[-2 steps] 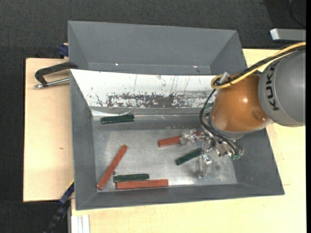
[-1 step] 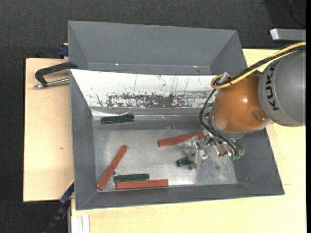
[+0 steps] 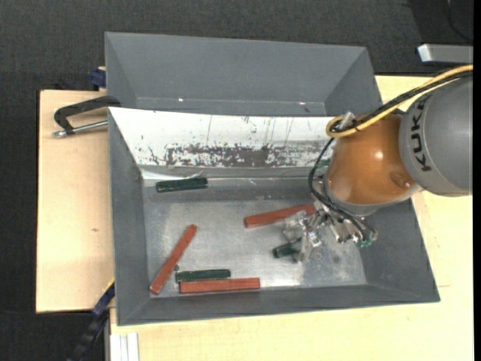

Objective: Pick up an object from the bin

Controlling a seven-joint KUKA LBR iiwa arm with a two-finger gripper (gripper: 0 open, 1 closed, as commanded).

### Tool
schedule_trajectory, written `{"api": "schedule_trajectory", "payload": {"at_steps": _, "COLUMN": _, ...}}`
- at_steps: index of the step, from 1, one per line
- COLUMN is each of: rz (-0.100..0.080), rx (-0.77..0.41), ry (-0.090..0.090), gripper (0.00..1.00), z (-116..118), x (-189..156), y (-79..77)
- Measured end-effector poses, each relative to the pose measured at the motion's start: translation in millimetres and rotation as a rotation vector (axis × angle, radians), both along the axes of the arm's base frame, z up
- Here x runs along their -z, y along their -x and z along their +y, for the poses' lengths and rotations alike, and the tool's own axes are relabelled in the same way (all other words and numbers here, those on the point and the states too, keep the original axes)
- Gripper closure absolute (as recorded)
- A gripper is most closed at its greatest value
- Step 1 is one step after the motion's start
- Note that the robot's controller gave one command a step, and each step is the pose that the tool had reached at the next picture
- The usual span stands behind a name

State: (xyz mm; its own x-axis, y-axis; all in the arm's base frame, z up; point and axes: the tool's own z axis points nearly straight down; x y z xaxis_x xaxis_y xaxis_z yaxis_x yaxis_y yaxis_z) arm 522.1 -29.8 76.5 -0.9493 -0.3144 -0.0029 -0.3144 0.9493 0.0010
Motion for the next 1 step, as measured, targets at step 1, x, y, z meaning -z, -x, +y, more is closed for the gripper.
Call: {"api": "schedule_trajectory", "payload": {"at_steps": 1, "rz": -0.005, "rx": -0.033, "ry": 0.001, "gripper": 1.00, "z": 15.3, "x": -142.3, "y": -14.7}}
